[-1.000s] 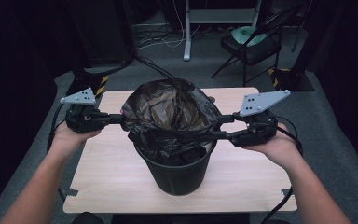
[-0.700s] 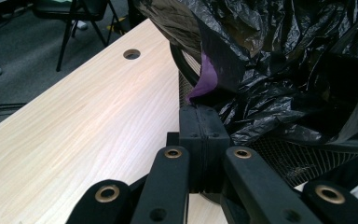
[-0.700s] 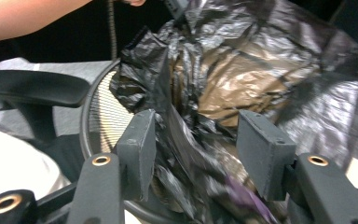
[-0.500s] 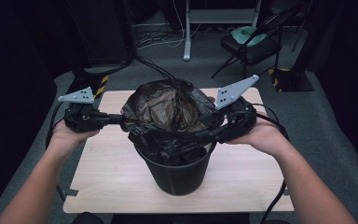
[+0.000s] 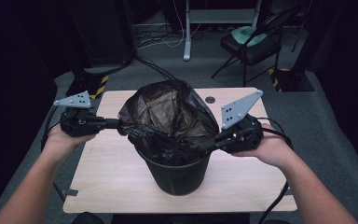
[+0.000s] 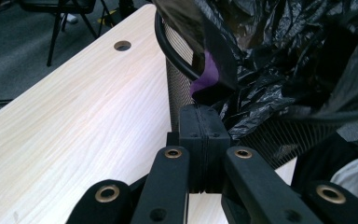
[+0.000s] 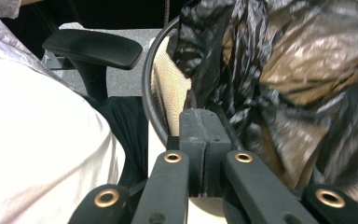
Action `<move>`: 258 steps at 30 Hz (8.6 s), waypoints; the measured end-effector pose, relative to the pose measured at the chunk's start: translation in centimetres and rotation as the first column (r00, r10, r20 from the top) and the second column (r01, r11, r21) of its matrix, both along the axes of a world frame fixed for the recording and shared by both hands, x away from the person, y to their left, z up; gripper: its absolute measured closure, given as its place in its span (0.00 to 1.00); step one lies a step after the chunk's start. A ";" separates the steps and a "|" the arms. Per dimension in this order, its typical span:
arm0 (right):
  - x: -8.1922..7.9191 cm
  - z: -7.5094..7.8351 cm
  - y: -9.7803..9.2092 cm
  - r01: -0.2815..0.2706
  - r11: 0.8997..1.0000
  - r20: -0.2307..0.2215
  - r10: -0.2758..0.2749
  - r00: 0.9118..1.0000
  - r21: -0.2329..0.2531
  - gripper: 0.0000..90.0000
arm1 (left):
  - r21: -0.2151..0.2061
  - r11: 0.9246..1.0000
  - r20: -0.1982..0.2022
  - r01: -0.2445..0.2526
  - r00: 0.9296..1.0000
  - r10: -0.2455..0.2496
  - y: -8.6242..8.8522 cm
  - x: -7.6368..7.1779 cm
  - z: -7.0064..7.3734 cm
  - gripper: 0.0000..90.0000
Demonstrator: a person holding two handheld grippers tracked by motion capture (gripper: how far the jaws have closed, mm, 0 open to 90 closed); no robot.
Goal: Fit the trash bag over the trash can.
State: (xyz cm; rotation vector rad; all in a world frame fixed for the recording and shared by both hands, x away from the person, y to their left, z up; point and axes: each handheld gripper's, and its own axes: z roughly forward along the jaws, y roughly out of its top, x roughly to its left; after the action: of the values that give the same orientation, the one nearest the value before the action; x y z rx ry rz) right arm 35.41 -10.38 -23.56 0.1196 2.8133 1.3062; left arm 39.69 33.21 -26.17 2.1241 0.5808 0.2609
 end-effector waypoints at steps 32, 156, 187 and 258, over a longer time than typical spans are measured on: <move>-0.5 -6.5 -4.0 0.081 0.995 -0.105 -0.087 0.991 -0.062 1.00 | -0.027 0.998 -0.071 0.049 0.996 -0.051 0.9 -2.2 -2.5 0.99; 2.0 0.8 -3.3 0.212 0.973 -0.035 -0.210 0.977 0.086 0.58 | -0.061 0.993 0.028 0.096 0.995 -0.095 -3.9 4.0 1.9 0.99; 6.5 0.3 -3.4 0.268 0.962 -0.038 -0.266 0.963 0.053 1.00 | -0.026 0.999 -0.007 0.034 0.999 -0.034 -4.3 7.9 0.1 0.99; 8.8 -8.2 -7.4 0.476 0.878 -0.083 -0.478 0.874 -0.052 0.60 | -0.034 0.990 -0.068 -0.137 0.989 0.134 -2.3 7.2 -4.0 0.51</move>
State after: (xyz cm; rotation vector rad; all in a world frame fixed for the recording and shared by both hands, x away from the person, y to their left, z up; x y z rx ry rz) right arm 44.18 -17.78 -31.71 0.8373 2.6164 1.1584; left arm 46.85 30.96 -30.15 2.0655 0.7647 0.2545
